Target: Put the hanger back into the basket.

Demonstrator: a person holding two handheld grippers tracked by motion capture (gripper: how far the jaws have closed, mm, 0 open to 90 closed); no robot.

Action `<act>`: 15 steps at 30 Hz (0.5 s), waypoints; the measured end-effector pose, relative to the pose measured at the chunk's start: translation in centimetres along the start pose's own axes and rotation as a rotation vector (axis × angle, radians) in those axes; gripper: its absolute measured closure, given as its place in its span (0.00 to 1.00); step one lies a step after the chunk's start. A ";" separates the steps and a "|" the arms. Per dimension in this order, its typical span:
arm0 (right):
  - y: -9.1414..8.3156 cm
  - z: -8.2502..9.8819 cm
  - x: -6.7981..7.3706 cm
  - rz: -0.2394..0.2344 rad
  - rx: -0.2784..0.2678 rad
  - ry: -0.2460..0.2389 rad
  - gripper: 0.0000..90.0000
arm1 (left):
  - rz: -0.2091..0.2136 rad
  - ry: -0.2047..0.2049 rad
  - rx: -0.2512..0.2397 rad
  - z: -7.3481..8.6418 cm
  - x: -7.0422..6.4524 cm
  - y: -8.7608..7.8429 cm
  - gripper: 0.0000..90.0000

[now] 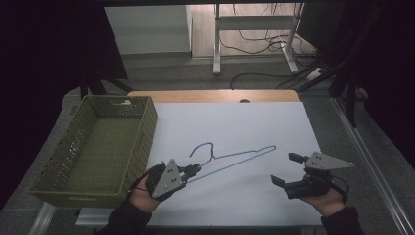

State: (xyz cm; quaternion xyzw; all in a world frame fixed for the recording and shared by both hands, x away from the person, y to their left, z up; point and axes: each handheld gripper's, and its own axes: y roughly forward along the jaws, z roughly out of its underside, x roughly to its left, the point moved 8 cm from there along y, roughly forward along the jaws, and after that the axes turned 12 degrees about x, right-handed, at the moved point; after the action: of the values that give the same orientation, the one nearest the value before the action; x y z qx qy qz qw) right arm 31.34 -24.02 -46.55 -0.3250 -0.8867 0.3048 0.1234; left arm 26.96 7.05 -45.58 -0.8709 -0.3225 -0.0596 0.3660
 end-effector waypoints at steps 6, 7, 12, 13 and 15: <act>-0.4 1.2 -1.7 0.132 -0.002 0.074 0.00 | -0.046 -0.031 -0.008 -0.3 1.5 -2.3 0.97; -0.5 1.3 -1.9 0.137 -0.011 0.087 0.00 | -0.056 -0.052 -0.017 -0.3 2.2 -3.2 0.97; -0.7 2.1 -2.2 0.137 -0.010 0.116 0.00 | -0.094 -0.099 -0.051 -0.2 4.0 -5.4 0.97; -0.7 2.3 -2.1 0.130 -0.004 0.117 0.00 | -0.102 -0.106 -0.055 -0.2 4.3 -5.8 0.97; -0.7 2.5 -2.0 0.133 0.007 0.113 0.00 | -0.136 -0.106 -0.048 -0.1 5.0 -6.8 0.97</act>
State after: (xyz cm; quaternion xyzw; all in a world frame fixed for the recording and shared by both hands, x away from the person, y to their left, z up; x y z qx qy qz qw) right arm 31.52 -26.89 -48.14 -0.3996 -0.8537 0.2964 0.1539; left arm 26.74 13.11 -39.72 -0.8575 -0.3982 -0.0455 0.3226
